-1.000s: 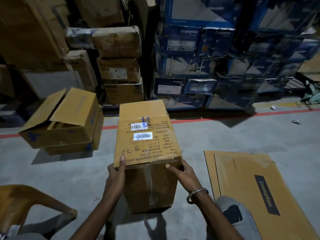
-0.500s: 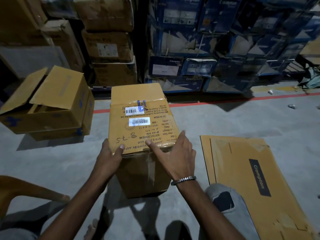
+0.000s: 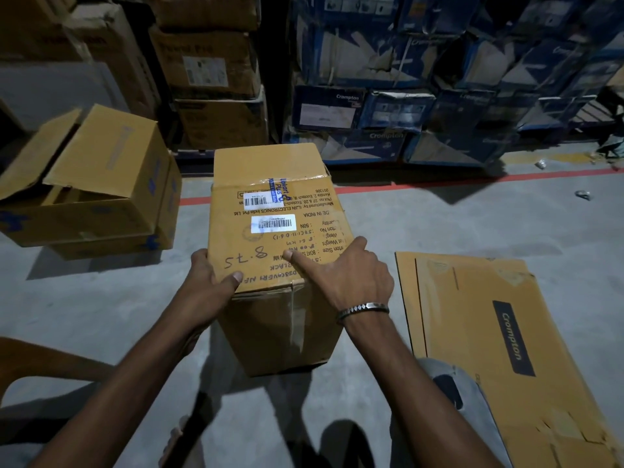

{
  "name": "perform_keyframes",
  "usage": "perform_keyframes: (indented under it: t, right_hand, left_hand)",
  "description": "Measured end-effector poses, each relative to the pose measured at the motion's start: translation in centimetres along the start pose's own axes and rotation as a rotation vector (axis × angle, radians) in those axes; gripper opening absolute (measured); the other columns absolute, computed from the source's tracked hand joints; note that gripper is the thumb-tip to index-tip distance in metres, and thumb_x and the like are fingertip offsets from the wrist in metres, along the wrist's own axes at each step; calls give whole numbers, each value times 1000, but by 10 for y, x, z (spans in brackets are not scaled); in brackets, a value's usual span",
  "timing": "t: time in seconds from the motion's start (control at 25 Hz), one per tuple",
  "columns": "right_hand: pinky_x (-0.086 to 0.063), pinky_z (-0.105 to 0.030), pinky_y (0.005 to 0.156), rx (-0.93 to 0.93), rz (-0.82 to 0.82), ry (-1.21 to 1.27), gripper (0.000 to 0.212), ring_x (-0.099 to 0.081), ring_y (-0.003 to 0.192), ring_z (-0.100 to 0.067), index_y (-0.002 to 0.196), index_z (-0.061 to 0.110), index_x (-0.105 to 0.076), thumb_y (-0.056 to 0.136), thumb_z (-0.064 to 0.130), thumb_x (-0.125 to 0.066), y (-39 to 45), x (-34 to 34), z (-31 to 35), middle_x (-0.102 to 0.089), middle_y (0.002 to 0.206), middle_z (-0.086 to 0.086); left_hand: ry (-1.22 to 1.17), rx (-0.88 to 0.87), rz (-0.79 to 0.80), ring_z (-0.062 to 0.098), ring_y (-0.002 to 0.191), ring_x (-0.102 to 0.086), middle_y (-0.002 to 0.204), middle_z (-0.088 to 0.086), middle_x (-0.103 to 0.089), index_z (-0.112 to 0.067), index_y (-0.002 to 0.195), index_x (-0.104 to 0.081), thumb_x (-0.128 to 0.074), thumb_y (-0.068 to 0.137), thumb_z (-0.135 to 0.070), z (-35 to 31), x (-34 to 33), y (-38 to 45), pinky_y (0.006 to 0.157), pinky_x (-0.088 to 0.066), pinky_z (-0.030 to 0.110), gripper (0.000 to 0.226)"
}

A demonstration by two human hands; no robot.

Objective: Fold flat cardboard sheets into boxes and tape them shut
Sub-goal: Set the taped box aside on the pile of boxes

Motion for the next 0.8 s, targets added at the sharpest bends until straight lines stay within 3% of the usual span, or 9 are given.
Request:
perform_keyframes:
  t: [0.16,0.28,0.36,0.48,0.64,0.72,0.8]
  right_hand:
    - [-56,-39,73,-68,41,28,94,-63,85,-27,112,16,-50,71,100,-39,19,-6,-15,-62,95,-4]
    - [-52,-37,69,-38,16,61,73,-62,82,-28,108,15,-55,91,83,-34,25,-8,-25,-64,93,-5]
    - [-51,-36,69,1,9,169,60,-63,82,-27,109,16,-58,100,70,-35,26,-10,-30,-67,96,-5]
    - [-56,-37,75,7,95,483,43,-67,90,-21,113,19,-64,101,57,-47,35,-21,-35,-71,103,3]
    - [-52,-37,76,-177,288,972,24,-70,88,-20,92,15,-70,96,33,-56,46,-33,-43,-76,92,1]
    - [-47,-37,76,-202,344,1066,27,-68,85,-22,88,16,-70,98,35,-53,46,-34,-43,-75,89,0]
    - [-53,-39,81,-157,365,1064,32,-74,89,-21,97,17,-76,100,41,-54,45,-33,-38,-79,94,2]
  left_hand:
    - [-47,26,59,22,118,-60,130,3,-58,-17,149,-24,-62,102,-7,1,-7,-1,94,-52,36,61]
    - [-105,26,63,16,105,-63,119,-1,-61,-18,150,-25,-62,101,-1,0,-12,2,90,-51,33,63]
    - [-132,46,68,15,101,-63,111,-6,-62,-20,150,-28,-63,98,3,0,-10,7,92,-54,38,66]
    - [-190,99,70,27,107,-68,120,6,-67,-21,147,-36,-68,92,6,0,-7,17,96,-58,43,69]
    - [-336,138,70,26,98,-78,115,8,-77,-17,139,-49,-76,89,-13,0,-3,29,85,-60,40,57]
    - [-383,140,112,25,94,-79,110,9,-79,-14,134,-59,-73,94,-26,-2,-6,31,75,-59,37,44]
    - [-431,150,138,28,93,-79,107,11,-80,-14,127,-65,-72,96,-31,-3,-11,34,66,-60,33,36]
Point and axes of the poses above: each hand's wrist, its own y-axis towards the middle knuckle, its own x-axis out of the back of the hand, z = x × y, the point moved 8 cm from there along y, towards the middle knuckle
